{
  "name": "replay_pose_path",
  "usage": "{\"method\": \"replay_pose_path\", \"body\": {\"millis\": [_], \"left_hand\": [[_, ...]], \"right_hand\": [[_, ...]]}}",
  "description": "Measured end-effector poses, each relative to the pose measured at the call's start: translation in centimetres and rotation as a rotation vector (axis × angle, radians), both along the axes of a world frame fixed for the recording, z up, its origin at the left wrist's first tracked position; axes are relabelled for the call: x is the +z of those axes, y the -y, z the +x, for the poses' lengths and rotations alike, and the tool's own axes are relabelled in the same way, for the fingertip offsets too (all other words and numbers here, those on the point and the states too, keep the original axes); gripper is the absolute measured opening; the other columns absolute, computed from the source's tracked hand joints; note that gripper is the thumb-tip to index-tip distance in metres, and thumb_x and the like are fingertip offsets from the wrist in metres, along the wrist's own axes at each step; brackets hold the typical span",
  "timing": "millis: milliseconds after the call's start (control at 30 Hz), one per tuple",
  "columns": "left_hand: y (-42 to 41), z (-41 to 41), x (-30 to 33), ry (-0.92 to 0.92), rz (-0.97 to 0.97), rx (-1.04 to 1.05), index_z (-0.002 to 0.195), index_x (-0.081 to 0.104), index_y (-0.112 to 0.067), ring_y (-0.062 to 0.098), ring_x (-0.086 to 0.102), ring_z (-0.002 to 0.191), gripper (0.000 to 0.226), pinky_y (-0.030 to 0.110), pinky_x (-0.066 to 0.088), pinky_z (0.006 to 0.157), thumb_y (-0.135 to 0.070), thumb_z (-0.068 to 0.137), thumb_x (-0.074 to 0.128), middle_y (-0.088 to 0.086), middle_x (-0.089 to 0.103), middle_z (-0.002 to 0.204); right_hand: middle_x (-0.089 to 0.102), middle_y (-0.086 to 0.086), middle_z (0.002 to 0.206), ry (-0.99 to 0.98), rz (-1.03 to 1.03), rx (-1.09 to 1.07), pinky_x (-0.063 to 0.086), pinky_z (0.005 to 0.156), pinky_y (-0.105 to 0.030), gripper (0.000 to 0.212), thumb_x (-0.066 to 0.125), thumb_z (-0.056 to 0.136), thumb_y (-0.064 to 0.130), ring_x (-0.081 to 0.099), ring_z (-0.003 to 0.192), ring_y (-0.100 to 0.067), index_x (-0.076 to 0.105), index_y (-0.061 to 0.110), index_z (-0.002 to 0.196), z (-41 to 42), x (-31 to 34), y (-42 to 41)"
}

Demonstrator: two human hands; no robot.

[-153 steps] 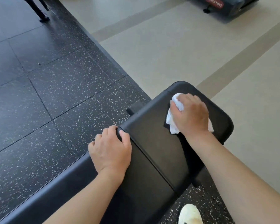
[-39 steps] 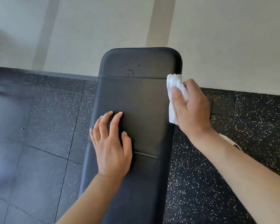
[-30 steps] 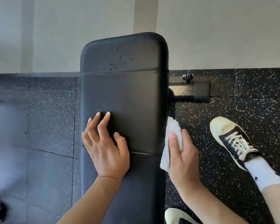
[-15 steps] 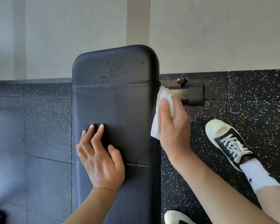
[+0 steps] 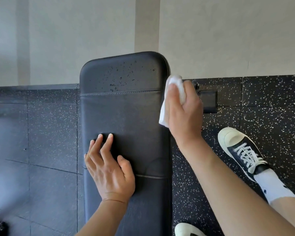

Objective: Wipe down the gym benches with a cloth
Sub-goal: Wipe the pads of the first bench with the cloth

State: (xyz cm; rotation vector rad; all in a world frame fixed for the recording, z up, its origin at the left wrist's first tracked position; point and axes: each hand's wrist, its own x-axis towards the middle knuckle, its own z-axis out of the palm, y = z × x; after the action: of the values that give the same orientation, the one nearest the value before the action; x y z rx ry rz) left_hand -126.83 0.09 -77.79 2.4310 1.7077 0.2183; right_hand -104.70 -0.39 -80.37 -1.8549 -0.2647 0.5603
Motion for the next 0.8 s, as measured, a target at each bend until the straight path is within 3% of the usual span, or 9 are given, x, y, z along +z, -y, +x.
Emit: {"method": "replay_pose_path", "body": {"millis": [100, 200, 267, 367, 500, 667, 800], "left_hand": [[0.0, -0.2, -0.1, 0.008, 0.001, 0.002, 0.148, 0.049, -0.012, 0.041, 0.032, 0.149, 0.062, 0.069, 0.026, 0.116, -0.022, 0.087, 0.041, 0.012, 0.041, 0.156], [0.0, -0.1, -0.1, 0.011, -0.005, 0.004, 0.148, 0.048, -0.014, 0.041, 0.031, 0.149, 0.062, 0.070, 0.027, 0.115, -0.023, 0.087, 0.041, 0.010, 0.040, 0.157], [0.0, -0.1, -0.1, 0.011, -0.009, 0.010, 0.148, 0.048, -0.014, 0.040, 0.031, 0.150, 0.062, 0.070, 0.027, 0.115, -0.022, 0.087, 0.041, 0.009, 0.040, 0.156], [0.0, 0.0, 0.0, 0.019, -0.011, 0.011, 0.148, 0.048, -0.015, 0.039, 0.031, 0.150, 0.062, 0.070, 0.027, 0.115, -0.022, 0.087, 0.041, 0.009, 0.040, 0.157], [-0.1, -0.1, 0.1, 0.019, -0.023, 0.017, 0.147, 0.049, -0.016, 0.039, 0.032, 0.150, 0.061, 0.068, 0.027, 0.116, -0.022, 0.087, 0.042, 0.009, 0.041, 0.157], [-0.1, -0.3, 0.1, 0.019, -0.032, 0.015, 0.148, 0.049, -0.017, 0.037, 0.030, 0.151, 0.061, 0.068, 0.026, 0.117, -0.024, 0.088, 0.044, 0.008, 0.040, 0.157], [-0.2, -0.4, 0.2, 0.020, -0.032, 0.004, 0.146, 0.049, -0.016, 0.038, 0.031, 0.150, 0.059, 0.068, 0.027, 0.117, -0.026, 0.089, 0.044, 0.010, 0.041, 0.155]], "right_hand": [[0.047, 0.007, 0.064, 0.021, 0.020, 0.028, 0.038, 0.058, -0.023, 0.032, 0.059, 0.103, 0.026, 0.046, 0.061, -0.010, 0.045, 0.017, 0.076, -1.0, 0.5, 1.1], [0.038, 0.003, 0.063, 0.027, 0.010, 0.175, 0.035, 0.055, -0.033, 0.040, 0.060, 0.101, 0.023, 0.038, 0.059, -0.020, 0.037, 0.014, 0.070, -4.7, 0.9, 6.0], [0.034, 0.007, 0.063, 0.013, -0.008, 0.269, 0.032, 0.053, -0.033, 0.042, 0.060, 0.100, 0.024, 0.035, 0.058, -0.018, 0.033, 0.017, 0.070, -6.6, 0.9, 9.2], [0.040, 0.009, 0.069, 0.123, 0.003, 0.399, 0.037, 0.056, -0.032, 0.037, 0.061, 0.101, 0.032, 0.040, 0.062, -0.017, 0.043, 0.016, 0.073, -6.4, 1.2, 10.7], [0.046, -0.002, 0.076, 0.484, 0.010, 0.493, 0.040, 0.060, -0.039, 0.033, 0.067, 0.099, 0.037, 0.043, 0.067, -0.024, 0.061, 0.007, 0.084, -3.3, 1.5, 5.4], [0.061, 0.000, 0.074, 0.772, -0.075, 0.597, 0.039, 0.063, -0.038, 0.028, 0.078, 0.087, 0.048, 0.055, 0.071, -0.028, 0.074, 0.021, 0.083, -2.2, 3.2, -4.3], [0.070, 0.005, 0.098, 0.849, -0.089, 0.919, 0.032, 0.075, -0.037, 0.031, 0.056, 0.099, 0.050, 0.060, 0.093, -0.024, 0.073, 0.024, 0.099, -5.6, 4.2, -9.3]]}}
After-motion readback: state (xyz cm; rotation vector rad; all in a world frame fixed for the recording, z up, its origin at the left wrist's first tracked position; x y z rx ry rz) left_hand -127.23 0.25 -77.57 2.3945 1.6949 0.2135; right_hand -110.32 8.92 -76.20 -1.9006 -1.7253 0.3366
